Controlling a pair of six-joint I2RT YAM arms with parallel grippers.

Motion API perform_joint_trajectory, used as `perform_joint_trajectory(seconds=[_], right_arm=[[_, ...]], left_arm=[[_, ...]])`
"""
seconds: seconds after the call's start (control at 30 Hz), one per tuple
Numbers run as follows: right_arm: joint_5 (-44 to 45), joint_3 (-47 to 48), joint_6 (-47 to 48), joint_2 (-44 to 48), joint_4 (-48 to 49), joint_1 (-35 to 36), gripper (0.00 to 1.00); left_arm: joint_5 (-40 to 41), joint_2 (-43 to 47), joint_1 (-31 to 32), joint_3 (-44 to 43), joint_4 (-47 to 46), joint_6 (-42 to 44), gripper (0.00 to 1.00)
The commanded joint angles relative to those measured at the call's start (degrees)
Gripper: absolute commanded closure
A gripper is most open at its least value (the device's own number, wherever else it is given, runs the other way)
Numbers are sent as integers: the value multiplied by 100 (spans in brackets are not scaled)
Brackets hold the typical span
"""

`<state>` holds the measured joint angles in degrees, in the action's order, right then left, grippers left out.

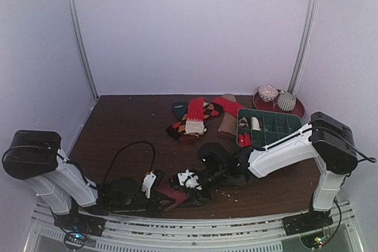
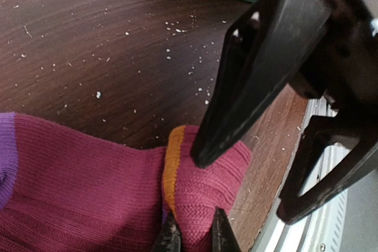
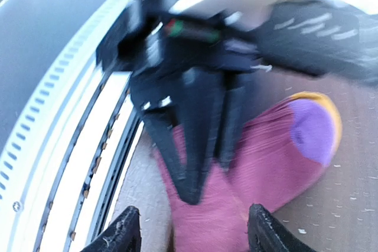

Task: Roll the socks
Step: Roll a pair of socks at the center of the board.

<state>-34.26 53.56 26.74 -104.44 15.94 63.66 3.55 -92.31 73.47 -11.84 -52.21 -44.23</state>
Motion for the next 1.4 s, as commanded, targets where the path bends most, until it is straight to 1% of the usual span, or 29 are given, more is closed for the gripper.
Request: perform_joint_trajectory(seconds=[0.0, 0.13, 0.3, 0.43, 0.5, 0.57, 0.63, 0.67, 0.73, 0.77, 0.87, 0.9, 0.93, 0.97, 1.0, 1.03, 1.07, 1.13, 1.17, 1.23, 1.27, 1.37], right_arm=[[-3, 128, 446, -151, -120, 9, 37], [28, 133, 472, -324, -183, 28, 38], [139, 86, 478, -538, 17, 26, 40], [116, 146, 499, -723, -87, 33, 44], [115, 150, 478, -765, -111, 53, 49], [109, 249, 409, -835, -211, 51, 58], [119, 506, 239, -953, -658, 54, 67], [156, 699, 166, -1023, -894, 51, 71], [280, 859, -60, -1132, -1250, 55, 74], [347, 833, -167, -1120, -1303, 51, 75], [502, 555, -439, -947, -1225, 55, 75], [517, 448, -510, -870, -1173, 51, 75], [539, 351, -566, -802, -1129, 50, 75], [562, 276, -607, -750, -1093, 50, 75], [586, 229, -627, -719, -1078, 50, 75], [612, 198, -642, -696, -1094, 51, 75], [633, 192, -644, -681, -1121, 57, 75], [653, 169, -635, -645, -1141, 59, 75], [661, 153, -627, -613, -1146, 68, 74], [692, 150, -642, -570, -1155, 68, 74], [714, 159, -656, -562, -1162, 72, 74], [764, 163, -677, -551, -1190, 84, 74]], left_arm=[[-501, -371, -8, 276, 1274, -297, 100], [-570, -424, -25, 282, 1213, -287, 100], [-692, -493, -60, 295, 1135, -273, 100], [-747, -516, -103, 296, 1125, -241, 100], [-761, -537, -106, 297, 1097, -239, 100], [-764, -562, -114, 289, 1062, -213, 100], [-694, -541, -118, 239, 1143, -139, 100], [-618, -464, -124, 195, 1240, -67, 98], [-453, -216, -123, 107, 1573, 156, 67], [-299, -33, -125, -51, 1820, 280, 59], [368, 897, -135, -244, 2720, 577, 46], [612, 1318, -157, -260, 3034, 642, 39], [876, 1738, -181, -254, 3319, 696, 36], [1111, 2224, -221, -231, 3590, 738, 30], [1269, 2674, -288, -180, 3784, 788, 28], [1365, 3081, -403, -104, 3971, 814, 29], [1369, 3456, -566, -24, 4115, 813, 39], [1233, 3945, -933, 231, 4294, 822, 63], [1195, 4105, -1067, 337, 4320, 836, 68], [1153, 4196, -1200, 410, 4293, 908, 70], [1114, 4107, -1242, 386, 4208, 946, 74], [937, 3481, -1291, 236, 3812, 1040, 84]])
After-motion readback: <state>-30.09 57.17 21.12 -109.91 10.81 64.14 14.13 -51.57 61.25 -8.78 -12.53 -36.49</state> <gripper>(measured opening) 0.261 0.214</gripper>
